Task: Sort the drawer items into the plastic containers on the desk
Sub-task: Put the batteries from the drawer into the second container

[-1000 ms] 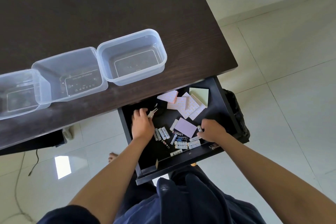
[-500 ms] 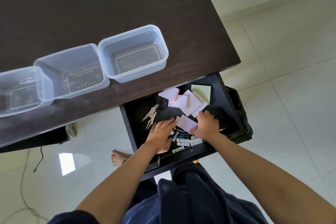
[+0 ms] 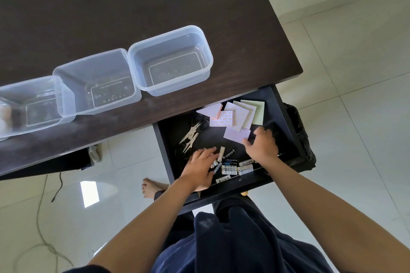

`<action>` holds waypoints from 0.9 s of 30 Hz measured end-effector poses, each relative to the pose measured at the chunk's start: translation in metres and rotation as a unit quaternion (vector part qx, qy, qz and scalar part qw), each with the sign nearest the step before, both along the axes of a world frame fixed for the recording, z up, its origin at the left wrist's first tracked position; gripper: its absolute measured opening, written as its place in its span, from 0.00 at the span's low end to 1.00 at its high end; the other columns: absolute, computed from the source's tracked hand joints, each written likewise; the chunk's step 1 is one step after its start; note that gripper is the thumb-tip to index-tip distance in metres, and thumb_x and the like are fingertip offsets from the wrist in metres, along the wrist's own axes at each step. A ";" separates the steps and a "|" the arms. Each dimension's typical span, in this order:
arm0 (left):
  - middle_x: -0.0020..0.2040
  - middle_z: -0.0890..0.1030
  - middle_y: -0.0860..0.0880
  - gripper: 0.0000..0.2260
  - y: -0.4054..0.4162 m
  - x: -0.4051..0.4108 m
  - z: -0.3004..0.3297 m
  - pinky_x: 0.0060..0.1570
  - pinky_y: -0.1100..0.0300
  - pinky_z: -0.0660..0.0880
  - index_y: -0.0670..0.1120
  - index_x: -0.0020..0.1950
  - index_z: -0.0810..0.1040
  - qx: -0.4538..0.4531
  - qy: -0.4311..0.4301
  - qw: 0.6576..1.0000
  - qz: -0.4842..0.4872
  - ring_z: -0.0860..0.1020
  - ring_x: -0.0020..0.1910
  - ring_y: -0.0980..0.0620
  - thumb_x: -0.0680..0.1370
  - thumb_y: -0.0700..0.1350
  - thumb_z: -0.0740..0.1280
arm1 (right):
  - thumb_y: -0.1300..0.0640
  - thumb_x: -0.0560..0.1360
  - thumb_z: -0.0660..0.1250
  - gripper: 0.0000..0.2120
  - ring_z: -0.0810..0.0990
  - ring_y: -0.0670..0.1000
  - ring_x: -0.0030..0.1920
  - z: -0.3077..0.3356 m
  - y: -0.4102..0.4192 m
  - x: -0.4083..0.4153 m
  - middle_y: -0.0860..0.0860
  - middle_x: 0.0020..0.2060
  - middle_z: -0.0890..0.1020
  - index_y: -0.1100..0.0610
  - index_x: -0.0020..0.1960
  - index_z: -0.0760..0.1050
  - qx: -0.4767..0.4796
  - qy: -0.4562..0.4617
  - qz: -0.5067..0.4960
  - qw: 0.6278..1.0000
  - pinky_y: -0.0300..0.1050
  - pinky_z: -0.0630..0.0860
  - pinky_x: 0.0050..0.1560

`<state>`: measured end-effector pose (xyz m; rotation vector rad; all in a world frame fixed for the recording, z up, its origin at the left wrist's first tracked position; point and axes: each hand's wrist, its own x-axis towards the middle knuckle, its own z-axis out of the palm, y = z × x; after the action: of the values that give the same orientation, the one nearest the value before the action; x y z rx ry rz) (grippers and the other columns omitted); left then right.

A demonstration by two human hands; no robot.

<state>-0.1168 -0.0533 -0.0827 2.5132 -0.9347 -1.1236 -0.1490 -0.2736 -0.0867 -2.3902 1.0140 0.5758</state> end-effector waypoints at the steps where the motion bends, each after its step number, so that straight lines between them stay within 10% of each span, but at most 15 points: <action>1: 0.77 0.51 0.53 0.28 0.001 -0.002 0.001 0.72 0.48 0.62 0.51 0.75 0.58 0.002 0.007 1.000 0.027 0.51 0.75 0.47 0.77 0.48 0.63 | 0.46 0.72 0.68 0.20 0.75 0.60 0.56 0.001 -0.005 0.000 0.57 0.56 0.73 0.58 0.57 0.70 0.019 0.011 0.004 1.000 0.54 0.76 0.51; 7: 0.69 0.62 0.46 0.23 0.006 -0.014 0.010 0.59 0.52 0.74 0.47 0.72 0.62 0.045 -0.050 0.979 0.191 0.63 0.67 0.45 0.77 0.49 0.62 | 0.49 0.73 0.68 0.17 0.81 0.58 0.41 0.006 -0.023 -0.014 0.59 0.37 0.82 0.62 0.36 0.75 0.088 0.088 0.101 0.987 0.44 0.69 0.34; 21: 0.71 0.63 0.47 0.26 0.008 -0.008 0.003 0.60 0.53 0.73 0.47 0.73 0.60 0.006 0.021 0.985 0.169 0.68 0.66 0.46 0.76 0.46 0.64 | 0.55 0.76 0.66 0.09 0.80 0.51 0.49 0.013 0.007 0.000 0.51 0.50 0.81 0.54 0.55 0.77 0.138 -0.003 0.233 0.963 0.51 0.79 0.49; 27: 0.74 0.56 0.50 0.33 -0.003 -0.001 0.002 0.63 0.50 0.72 0.48 0.76 0.52 0.000 0.005 0.992 0.126 0.61 0.69 0.44 0.75 0.46 0.64 | 0.57 0.76 0.64 0.27 0.66 0.51 0.69 0.011 0.027 0.012 0.48 0.71 0.66 0.50 0.73 0.61 0.133 -0.009 0.377 0.916 0.52 0.75 0.57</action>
<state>-0.1181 -0.0563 -0.0805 2.5343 -0.5929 -1.0533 -0.1374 -0.2467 -0.0760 -2.4660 -0.0543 0.8792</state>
